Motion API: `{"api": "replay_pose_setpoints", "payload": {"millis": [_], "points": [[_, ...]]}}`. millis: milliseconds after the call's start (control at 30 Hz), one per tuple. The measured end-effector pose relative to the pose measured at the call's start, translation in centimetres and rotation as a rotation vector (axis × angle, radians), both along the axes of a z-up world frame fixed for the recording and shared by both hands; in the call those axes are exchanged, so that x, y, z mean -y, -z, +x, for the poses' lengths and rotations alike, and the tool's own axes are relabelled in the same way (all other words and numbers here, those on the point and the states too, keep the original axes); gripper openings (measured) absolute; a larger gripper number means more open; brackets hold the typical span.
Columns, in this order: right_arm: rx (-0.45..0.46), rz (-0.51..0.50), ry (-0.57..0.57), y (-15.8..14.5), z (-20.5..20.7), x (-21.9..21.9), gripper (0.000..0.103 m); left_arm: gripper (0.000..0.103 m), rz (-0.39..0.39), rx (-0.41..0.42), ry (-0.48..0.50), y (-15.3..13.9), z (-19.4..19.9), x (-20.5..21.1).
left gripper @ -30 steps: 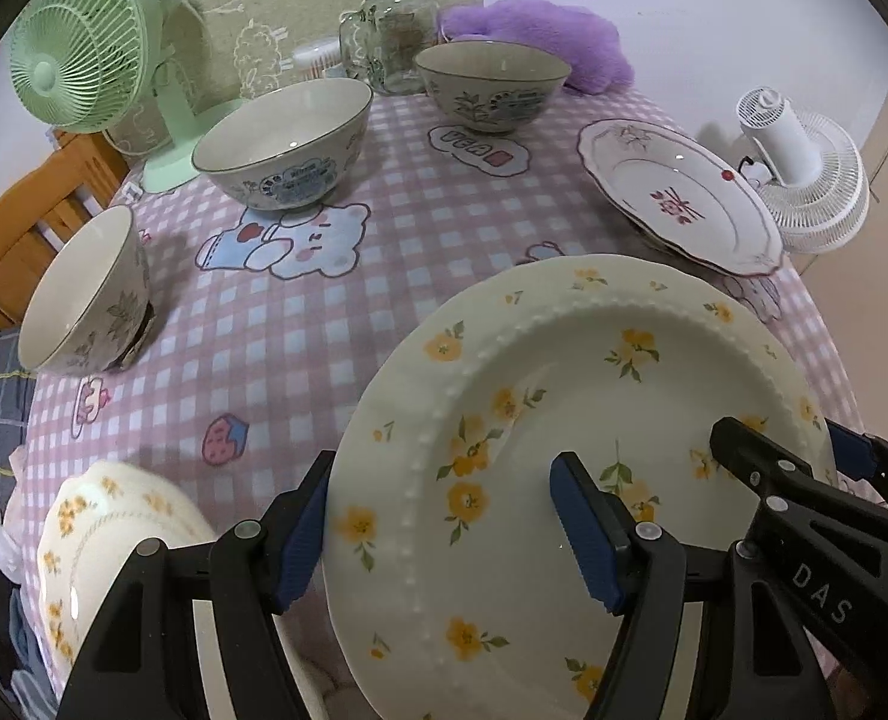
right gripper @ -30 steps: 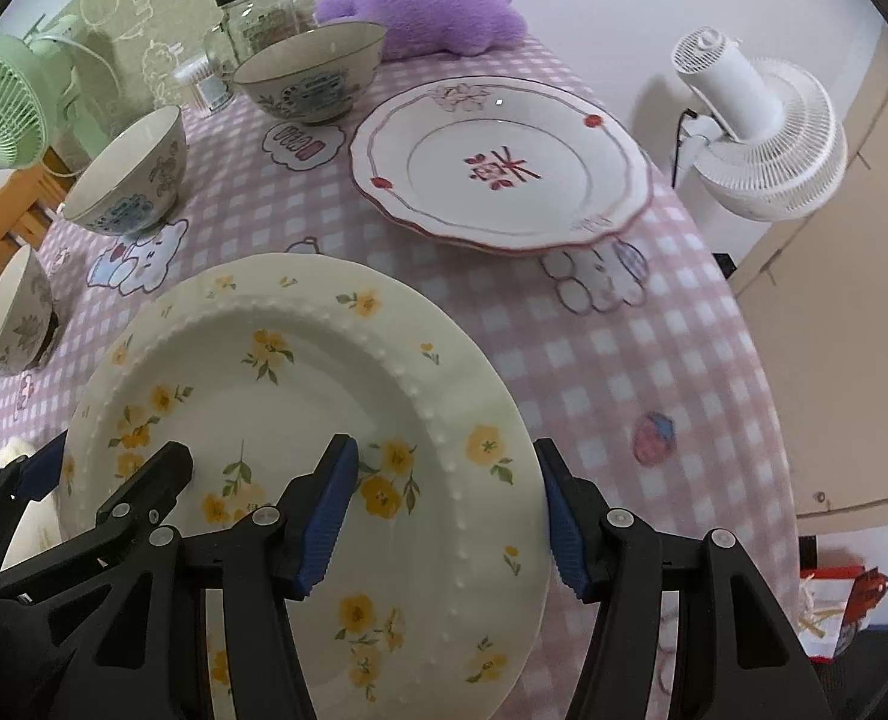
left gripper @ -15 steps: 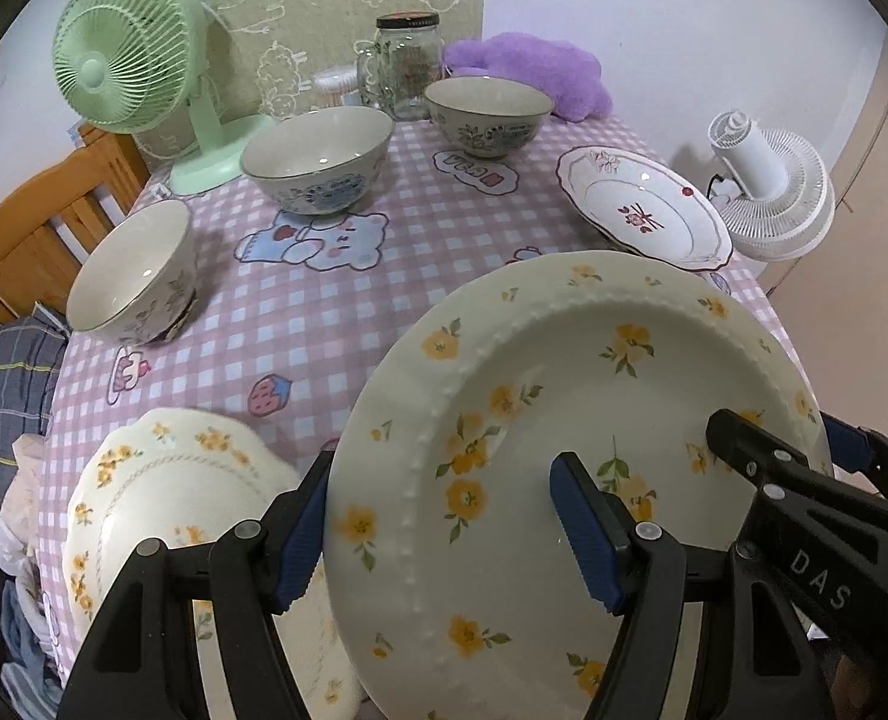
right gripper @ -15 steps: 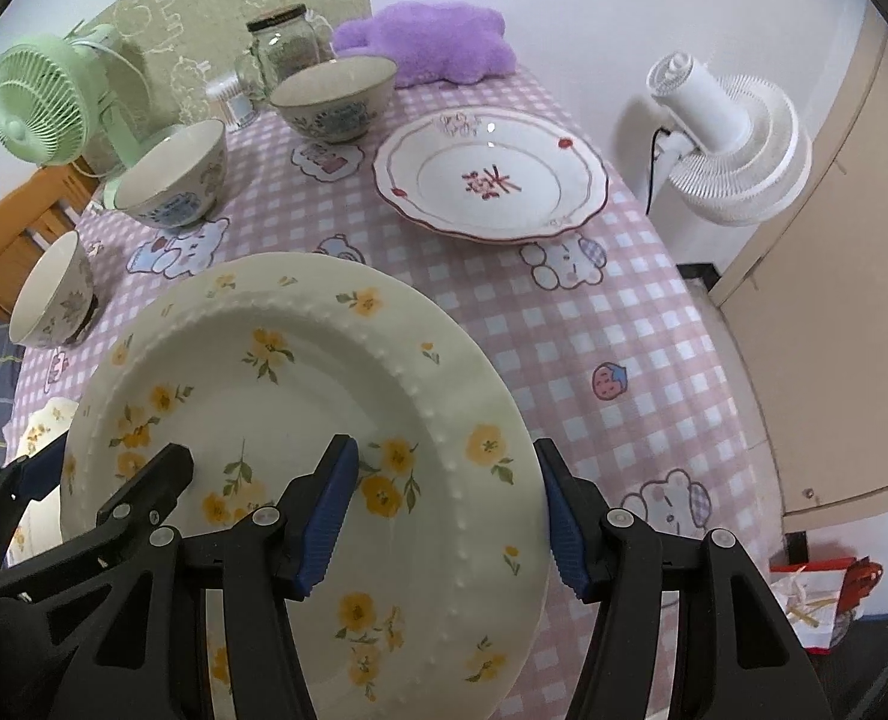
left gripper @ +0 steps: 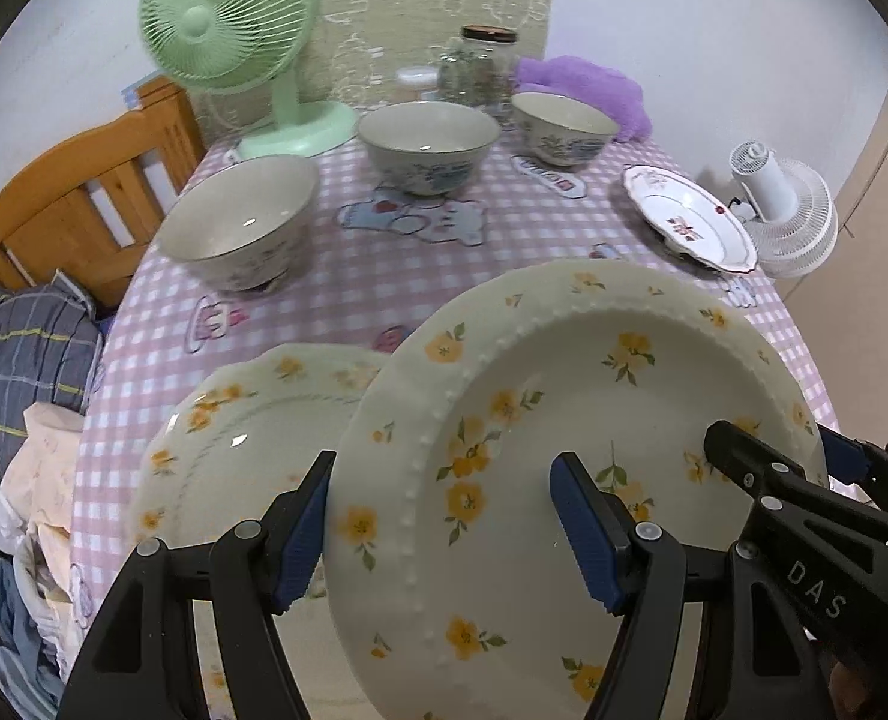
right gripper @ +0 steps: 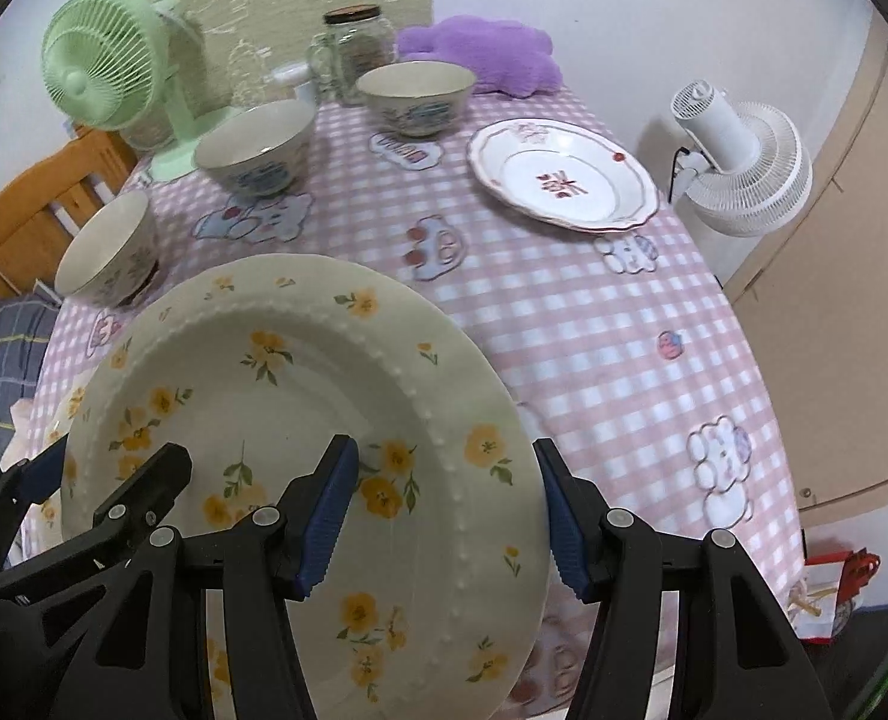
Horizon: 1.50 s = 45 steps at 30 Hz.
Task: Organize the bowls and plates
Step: 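Lower the beaded plate onto the first plate to stack them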
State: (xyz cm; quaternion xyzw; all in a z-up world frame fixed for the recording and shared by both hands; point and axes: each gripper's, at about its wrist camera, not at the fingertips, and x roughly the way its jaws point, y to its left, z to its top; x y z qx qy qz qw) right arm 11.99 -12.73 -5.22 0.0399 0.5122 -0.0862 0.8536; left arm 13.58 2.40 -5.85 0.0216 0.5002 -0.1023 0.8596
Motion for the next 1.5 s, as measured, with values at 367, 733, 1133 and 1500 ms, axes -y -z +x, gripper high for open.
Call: {"api": "replay_pose_setpoints", "payload": {"millis": [367, 733, 1133, 1500], "points": [[-0.042, -0.001, -0.031, 1.7, 0.4, -5.9, 0.062, 0.071, -0.012, -0.039, -0.038, 1.7, -0.4, -5.9], [-0.087, -0.048, -0.051, 3.4, 1.6, -9.4, 0.061, 0.071, -0.013, -0.085, -0.056, 4.1, 0.5, -8.7], [-0.131, -0.079, -0.067, 4.4, 3.4, -10.4, 0.059, 0.072, 0.002, -0.117, -0.125, 5.4, 1.8, -9.5], [-0.130, -0.076, -0.105, 4.5, 3.7, -10.4, 0.056, 0.073, 0.098, -0.086, -0.142, 5.5, 1.9, -8.5]]}}
